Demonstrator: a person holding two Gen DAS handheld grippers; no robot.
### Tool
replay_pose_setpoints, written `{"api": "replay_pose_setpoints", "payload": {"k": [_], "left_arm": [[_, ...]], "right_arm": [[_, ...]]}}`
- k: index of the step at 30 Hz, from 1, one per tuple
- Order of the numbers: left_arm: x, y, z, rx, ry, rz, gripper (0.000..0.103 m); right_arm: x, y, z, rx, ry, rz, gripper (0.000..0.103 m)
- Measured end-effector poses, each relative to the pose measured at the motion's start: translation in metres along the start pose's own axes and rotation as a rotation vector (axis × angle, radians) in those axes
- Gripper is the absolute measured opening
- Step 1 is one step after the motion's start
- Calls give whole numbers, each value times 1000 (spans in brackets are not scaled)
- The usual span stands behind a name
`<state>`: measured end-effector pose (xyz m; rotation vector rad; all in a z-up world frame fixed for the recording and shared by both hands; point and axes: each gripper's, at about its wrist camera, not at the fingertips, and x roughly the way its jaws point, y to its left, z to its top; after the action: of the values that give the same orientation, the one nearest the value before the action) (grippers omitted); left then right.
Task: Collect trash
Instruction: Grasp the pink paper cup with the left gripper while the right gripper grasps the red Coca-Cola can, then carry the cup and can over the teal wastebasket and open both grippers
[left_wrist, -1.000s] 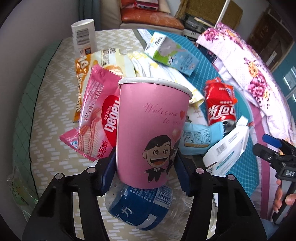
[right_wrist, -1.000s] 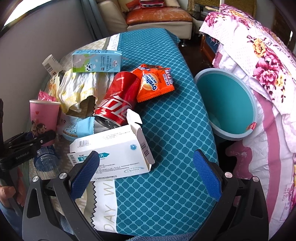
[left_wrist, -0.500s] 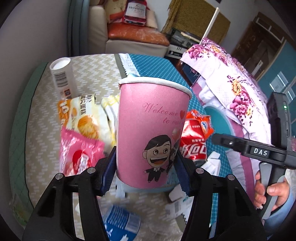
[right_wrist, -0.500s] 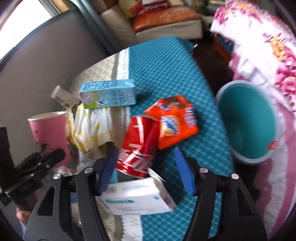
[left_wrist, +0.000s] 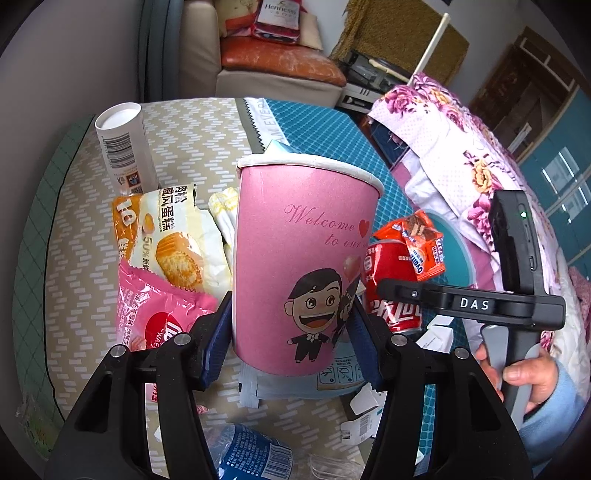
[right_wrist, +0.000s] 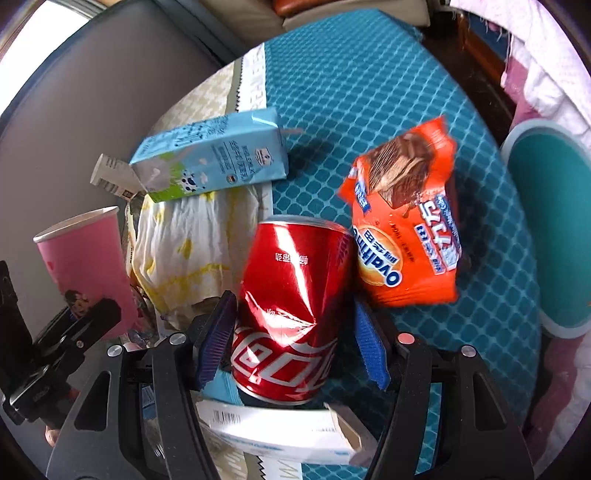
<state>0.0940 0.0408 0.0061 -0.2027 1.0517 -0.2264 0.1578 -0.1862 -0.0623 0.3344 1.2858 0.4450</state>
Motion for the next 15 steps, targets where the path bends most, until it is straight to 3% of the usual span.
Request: {"api": "replay_pose_setpoints", "payload": {"k": [6,12,15], "left_arm": [[-4,-4,2,-3,-6,9,59],[-18,-21,7,8,-46,19,59],[-20,-32,9,12,-54,16,59]], "right_arm": [[-24,9,1,-13,-51,55,58],[-74,14,-1,-11,-138,158,58],[-102,12,-3,-32,-194,153,58]]}}
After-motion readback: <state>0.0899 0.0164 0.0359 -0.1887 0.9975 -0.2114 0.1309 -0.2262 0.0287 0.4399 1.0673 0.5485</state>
